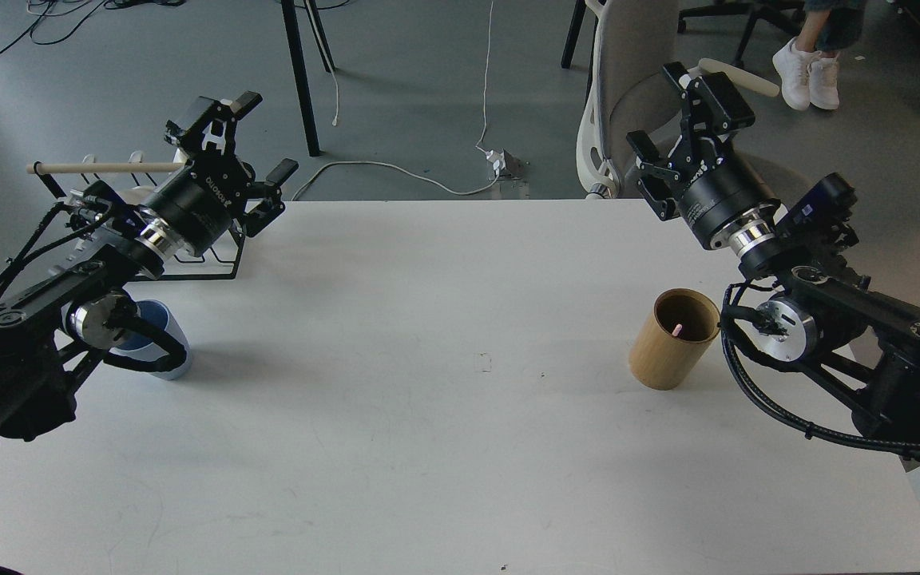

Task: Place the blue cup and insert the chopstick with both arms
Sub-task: 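Move the left gripper down beside the blue cup, then close the left gripper on the blue cup's rim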

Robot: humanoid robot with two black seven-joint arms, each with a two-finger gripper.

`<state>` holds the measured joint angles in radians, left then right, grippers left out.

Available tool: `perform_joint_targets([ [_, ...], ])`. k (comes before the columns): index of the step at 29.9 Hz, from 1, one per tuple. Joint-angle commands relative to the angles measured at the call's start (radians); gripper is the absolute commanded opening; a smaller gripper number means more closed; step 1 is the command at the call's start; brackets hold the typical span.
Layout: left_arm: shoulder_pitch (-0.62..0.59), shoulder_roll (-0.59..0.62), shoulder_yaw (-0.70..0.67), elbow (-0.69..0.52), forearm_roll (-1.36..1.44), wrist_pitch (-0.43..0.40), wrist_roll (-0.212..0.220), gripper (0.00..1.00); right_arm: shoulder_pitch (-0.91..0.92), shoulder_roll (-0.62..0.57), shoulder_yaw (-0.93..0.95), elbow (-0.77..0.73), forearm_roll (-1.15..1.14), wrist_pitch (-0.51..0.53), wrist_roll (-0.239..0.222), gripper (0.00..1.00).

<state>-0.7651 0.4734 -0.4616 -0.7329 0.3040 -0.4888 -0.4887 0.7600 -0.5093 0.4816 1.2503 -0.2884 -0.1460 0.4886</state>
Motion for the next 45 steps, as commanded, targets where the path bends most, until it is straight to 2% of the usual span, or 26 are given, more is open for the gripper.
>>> perform_joint_targets([
  [1,0.0,0.001,-0.014,-0.002,-0.023,0.0,0.0,0.99,-0.001,-0.002,-0.001,0.001,0.001,0.002,0.0,0.94],
  [10,-0.031,-0.013,-0.051,0.001,-0.04,0.0,0.0,0.99,-0.001,0.0,-0.002,-0.002,0.0,0.003,0.0,0.94],
  [13,-0.054,0.017,-0.048,-0.1,-0.026,0.0,0.0,0.99,0.002,-0.002,-0.002,0.003,-0.002,0.003,0.0,0.94],
  [15,-0.077,0.094,-0.049,-0.179,0.023,0.0,0.0,1.0,0.002,-0.002,-0.002,0.0,-0.003,0.005,0.0,0.94],
  [18,-0.099,0.278,-0.031,-0.354,0.131,0.0,0.0,0.99,-0.001,-0.002,-0.006,-0.006,-0.005,0.005,0.0,0.95],
  [22,-0.112,0.554,0.09,-0.563,0.321,0.006,0.0,0.99,-0.017,-0.003,-0.003,-0.014,-0.005,0.011,0.0,0.95],
  [25,-0.132,0.703,0.207,-0.641,0.536,0.108,0.0,0.99,-0.033,-0.002,-0.002,-0.028,-0.005,0.013,0.0,0.95],
  [30,-0.135,0.824,0.277,-0.611,0.933,0.118,0.0,0.99,-0.034,-0.002,0.0,-0.029,-0.005,0.013,0.0,0.95],
  [33,-0.135,0.814,0.325,-0.496,1.157,0.116,0.0,0.99,-0.034,-0.002,0.0,-0.029,-0.005,0.013,0.0,0.95],
  [37,-0.123,0.704,0.343,-0.312,1.343,0.116,0.0,0.98,-0.036,-0.002,0.0,-0.029,-0.005,0.013,0.0,0.95],
  [41,-0.122,0.575,0.386,-0.163,1.397,0.116,0.0,0.96,-0.036,-0.002,-0.003,-0.029,-0.005,0.013,0.0,0.95],
  [45,-0.123,0.512,0.423,-0.093,1.396,0.119,0.0,0.95,-0.039,-0.005,-0.005,-0.029,-0.005,0.013,0.0,0.95],
])
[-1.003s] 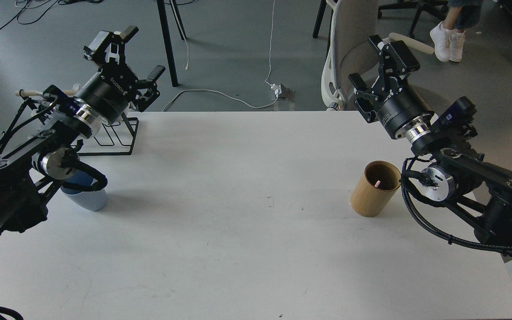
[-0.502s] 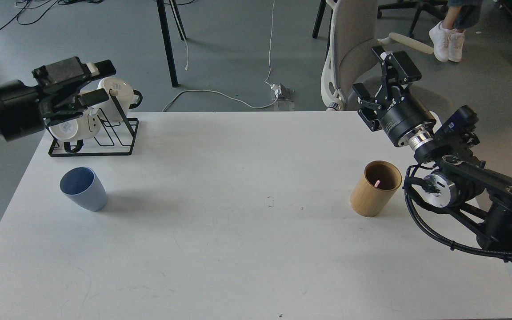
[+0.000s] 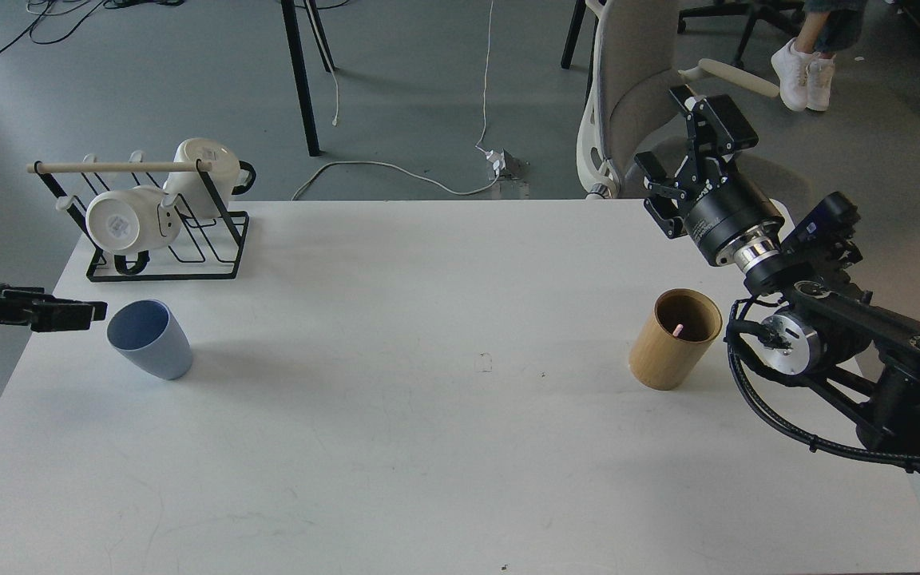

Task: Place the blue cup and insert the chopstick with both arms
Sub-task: 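Close the left gripper on the blue cup's rim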

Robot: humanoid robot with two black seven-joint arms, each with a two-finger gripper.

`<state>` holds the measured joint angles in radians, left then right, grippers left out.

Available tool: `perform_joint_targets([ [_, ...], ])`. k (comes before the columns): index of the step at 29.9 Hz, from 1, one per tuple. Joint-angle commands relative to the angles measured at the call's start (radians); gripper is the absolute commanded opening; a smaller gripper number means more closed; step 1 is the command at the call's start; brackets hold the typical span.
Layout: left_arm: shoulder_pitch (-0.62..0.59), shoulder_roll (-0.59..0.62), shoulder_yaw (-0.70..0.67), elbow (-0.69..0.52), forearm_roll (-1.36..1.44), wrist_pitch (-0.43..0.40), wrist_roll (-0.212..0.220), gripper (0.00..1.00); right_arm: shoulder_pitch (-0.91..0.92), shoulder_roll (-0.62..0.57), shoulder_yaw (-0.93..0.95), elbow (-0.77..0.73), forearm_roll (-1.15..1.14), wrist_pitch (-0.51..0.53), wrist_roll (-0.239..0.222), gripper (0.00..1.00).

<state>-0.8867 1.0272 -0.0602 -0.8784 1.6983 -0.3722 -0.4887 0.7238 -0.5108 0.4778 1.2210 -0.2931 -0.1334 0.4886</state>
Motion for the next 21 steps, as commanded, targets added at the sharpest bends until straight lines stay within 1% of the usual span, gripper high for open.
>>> perform_joint_targets([
  [1,-0.001,-0.056,0.022,0.068,0.001,0.003,0.0,0.95,-0.007,-0.005,0.001,0.0,0.0,0.0,0.0,0.95],
  [5,-0.001,-0.096,0.022,0.114,0.0,0.004,0.0,0.95,-0.012,-0.011,0.001,0.002,0.0,0.0,0.0,0.95],
  [10,-0.001,-0.156,0.022,0.2,-0.005,0.006,0.0,0.93,-0.015,-0.011,0.001,0.002,0.0,-0.002,0.0,0.95],
  [16,0.0,-0.177,0.022,0.216,-0.005,0.006,0.0,0.88,-0.017,-0.014,0.001,0.0,0.0,-0.002,0.0,0.95],
  [18,0.0,-0.184,0.02,0.216,-0.005,0.007,0.0,0.83,-0.023,-0.014,0.001,0.002,0.0,-0.002,0.0,0.95],
  [20,0.0,-0.188,0.022,0.216,-0.005,0.009,0.0,0.74,-0.029,-0.014,0.001,0.002,0.0,-0.002,0.0,0.95],
  [21,0.002,-0.19,0.022,0.216,-0.005,0.009,0.0,0.71,-0.029,-0.015,0.002,0.0,0.0,-0.002,0.0,0.95],
])
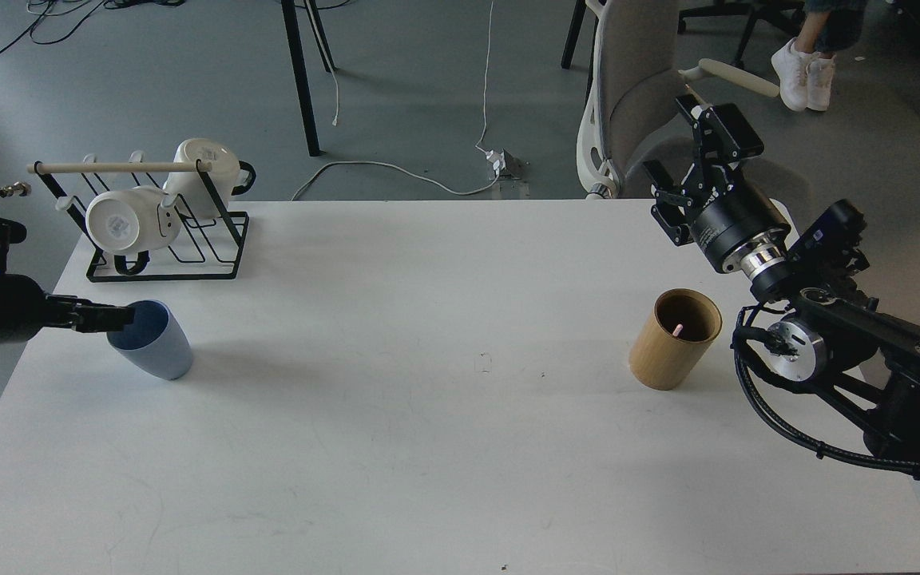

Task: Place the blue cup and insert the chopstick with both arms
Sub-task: 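Close the left gripper on the blue cup's rim, then carry the blue cup toward the table center and set it down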

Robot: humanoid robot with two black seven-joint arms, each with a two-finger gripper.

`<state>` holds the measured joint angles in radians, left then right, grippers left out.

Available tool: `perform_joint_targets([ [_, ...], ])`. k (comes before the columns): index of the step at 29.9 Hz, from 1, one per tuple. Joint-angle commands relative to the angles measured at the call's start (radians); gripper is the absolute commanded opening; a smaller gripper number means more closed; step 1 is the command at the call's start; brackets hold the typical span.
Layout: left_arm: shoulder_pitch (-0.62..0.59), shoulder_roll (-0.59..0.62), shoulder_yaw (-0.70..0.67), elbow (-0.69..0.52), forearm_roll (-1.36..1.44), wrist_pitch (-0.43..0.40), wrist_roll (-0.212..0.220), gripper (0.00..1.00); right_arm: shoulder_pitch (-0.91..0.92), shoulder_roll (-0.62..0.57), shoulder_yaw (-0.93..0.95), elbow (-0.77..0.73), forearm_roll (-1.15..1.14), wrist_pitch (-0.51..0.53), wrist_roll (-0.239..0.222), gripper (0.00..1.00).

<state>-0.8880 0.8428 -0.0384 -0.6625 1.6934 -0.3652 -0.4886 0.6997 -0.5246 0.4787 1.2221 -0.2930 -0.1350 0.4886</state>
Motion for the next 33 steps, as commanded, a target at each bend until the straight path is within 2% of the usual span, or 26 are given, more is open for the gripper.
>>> perform_joint_targets([
  [1,0.006,-0.005,-0.001,0.0,0.0,0.002,0.0,0.68,-0.008,-0.002,0.001,-0.001,0.0,0.0,0.0,0.95],
  [5,0.011,-0.007,-0.002,0.0,0.0,0.02,0.0,0.52,-0.012,-0.003,0.001,-0.001,0.0,0.0,0.0,0.95],
  [17,0.031,-0.005,-0.002,-0.002,-0.003,0.031,0.0,0.44,-0.019,-0.005,0.001,-0.001,0.0,0.002,0.0,0.95],
  [27,0.031,-0.005,-0.002,-0.006,-0.003,0.035,0.0,0.07,-0.026,-0.005,0.001,-0.003,0.0,0.0,0.0,0.95],
  [33,0.031,-0.005,-0.006,-0.019,-0.003,0.041,0.0,0.04,-0.035,-0.008,0.001,-0.007,0.0,0.0,0.0,0.95],
])
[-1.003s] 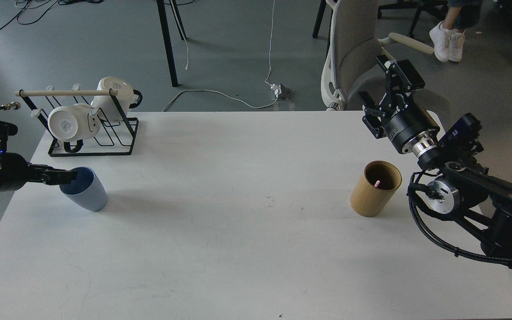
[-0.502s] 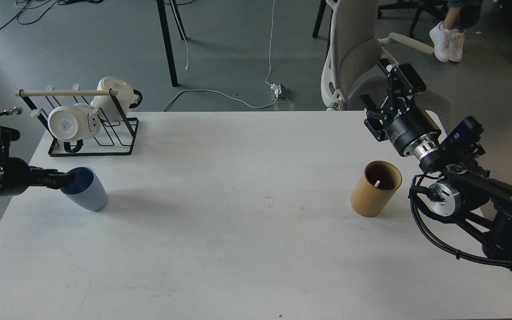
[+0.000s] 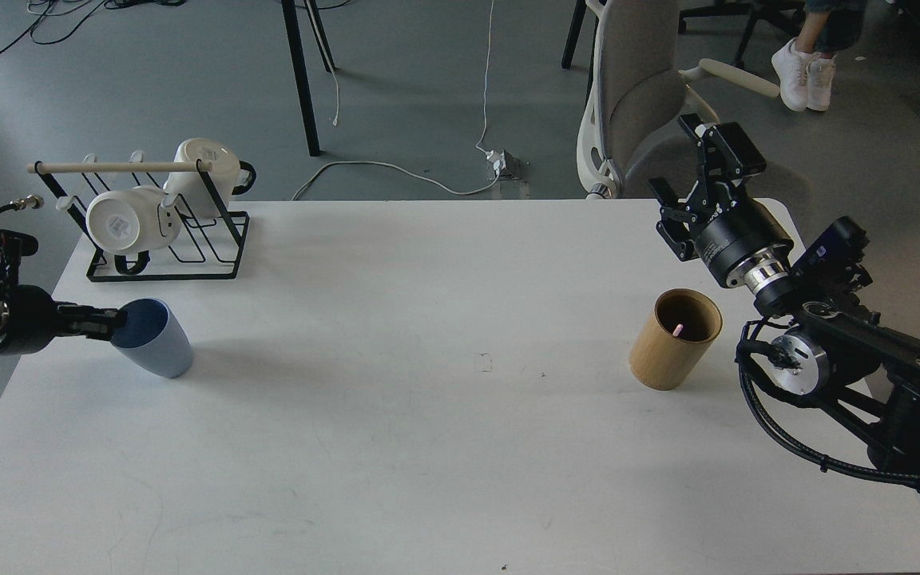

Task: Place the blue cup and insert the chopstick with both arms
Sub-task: 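Carry the blue cup toward the table center and set it down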

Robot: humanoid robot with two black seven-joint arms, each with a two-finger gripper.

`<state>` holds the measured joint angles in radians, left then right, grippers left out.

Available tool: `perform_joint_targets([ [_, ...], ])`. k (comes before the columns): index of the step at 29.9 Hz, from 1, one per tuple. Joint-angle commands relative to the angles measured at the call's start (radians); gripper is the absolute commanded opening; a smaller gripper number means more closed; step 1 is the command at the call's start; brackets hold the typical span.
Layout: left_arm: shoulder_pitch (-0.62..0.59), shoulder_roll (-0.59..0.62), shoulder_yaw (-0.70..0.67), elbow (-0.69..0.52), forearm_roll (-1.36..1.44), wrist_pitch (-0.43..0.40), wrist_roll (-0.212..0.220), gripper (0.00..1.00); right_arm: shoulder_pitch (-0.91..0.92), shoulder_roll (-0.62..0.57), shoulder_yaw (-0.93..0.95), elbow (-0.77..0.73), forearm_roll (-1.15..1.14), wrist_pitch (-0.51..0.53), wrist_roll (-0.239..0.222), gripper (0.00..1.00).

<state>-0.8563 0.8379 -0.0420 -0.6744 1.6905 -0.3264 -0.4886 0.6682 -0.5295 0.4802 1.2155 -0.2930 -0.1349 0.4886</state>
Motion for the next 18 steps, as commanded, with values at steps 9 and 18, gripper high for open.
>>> perform_joint_targets([
  [9,-0.098,0.027,-0.053,-0.198,-0.072,-0.011,0.0,0.04,-0.006,-0.006,0.102,-0.069,0.002,0.0,0.0,0.95],
  [18,-0.342,-0.359,0.04,-0.142,0.092,-0.062,0.0,0.04,0.002,-0.017,0.189,-0.204,0.003,0.046,0.0,0.95],
])
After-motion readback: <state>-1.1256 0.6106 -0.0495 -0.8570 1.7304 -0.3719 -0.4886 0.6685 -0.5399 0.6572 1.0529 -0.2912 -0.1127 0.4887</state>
